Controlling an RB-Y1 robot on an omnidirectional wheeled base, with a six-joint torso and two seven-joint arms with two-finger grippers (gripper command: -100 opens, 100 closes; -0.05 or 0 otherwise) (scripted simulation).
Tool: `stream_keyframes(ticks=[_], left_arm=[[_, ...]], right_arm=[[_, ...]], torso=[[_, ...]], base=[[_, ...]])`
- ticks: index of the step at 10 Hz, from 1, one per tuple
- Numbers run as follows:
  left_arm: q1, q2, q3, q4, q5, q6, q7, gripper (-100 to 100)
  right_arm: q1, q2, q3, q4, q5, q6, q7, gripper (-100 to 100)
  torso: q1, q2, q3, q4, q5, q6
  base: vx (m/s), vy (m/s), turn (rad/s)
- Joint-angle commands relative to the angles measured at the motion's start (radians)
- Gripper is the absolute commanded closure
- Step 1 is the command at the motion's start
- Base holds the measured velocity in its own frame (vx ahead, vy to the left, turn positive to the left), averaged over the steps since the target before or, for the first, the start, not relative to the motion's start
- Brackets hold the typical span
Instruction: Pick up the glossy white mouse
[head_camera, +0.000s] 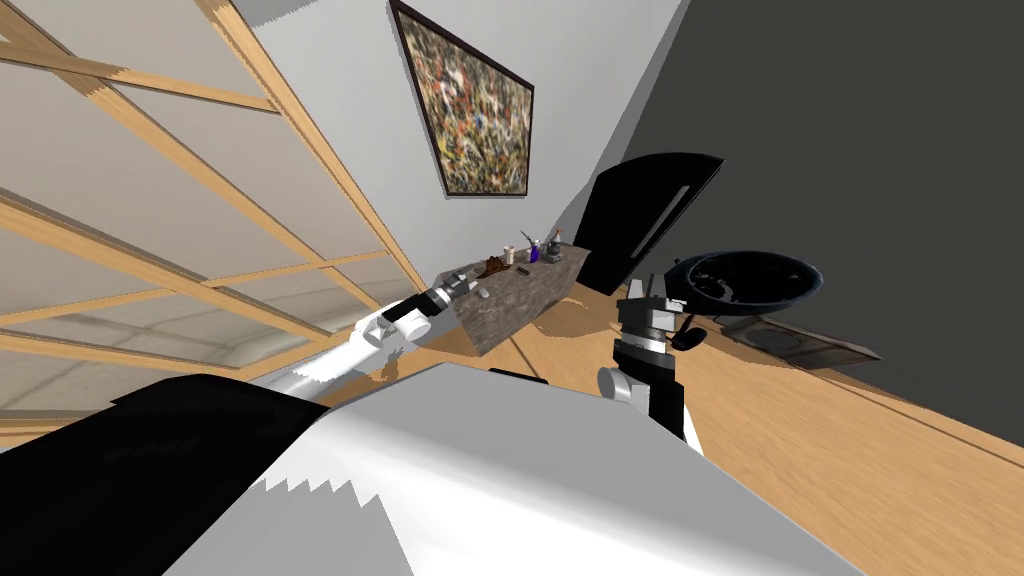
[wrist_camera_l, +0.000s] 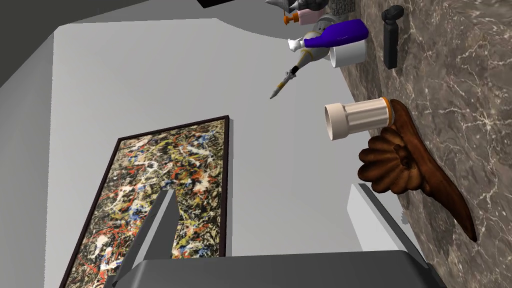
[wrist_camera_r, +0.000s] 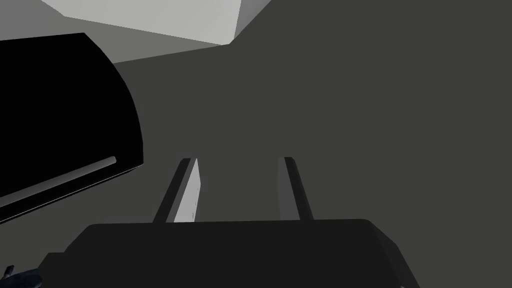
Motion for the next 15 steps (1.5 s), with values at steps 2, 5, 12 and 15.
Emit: stream_keyframes(ticks=[2,5,12,15], left_arm=[[-0.009,0.083,-0.012,0.032,0.051,0.060,-0.011,-100],[-0.013,0.164,-0.020,0.053,0.085,0.099,-0.019,-100],[-0.015,0.339,-0.049,0.118,0.180,0.215,-0.047,-100],[-0.009,0.424,-0.073,0.163,0.237,0.289,-0.069,-100]], right_arm=[[0.000,0.000,0.000,0.000,0.000,0.000,0.000,0],[0.000,0.000,0.000,0.000,0.000,0.000,0.000,0],[0.000,0.000,0.000,0.000,0.000,0.000,0.000,0],[0.000,0.000,0.000,0.000,0.000,0.000,0.000,0]], torso=[[0.000,0.000,0.000,0.000,0.000,0.000],[0.000,-0.001,0.000,0.000,0.000,0.000],[0.000,-0.002,-0.001,0.000,0.000,0.000],[0.000,-0.002,-0.001,0.000,0.000,-0.001]], base=[[-0.004,0.019,-0.095],[0.002,0.020,-0.083],[0.011,0.015,-0.098],[0.024,0.020,-0.130]])
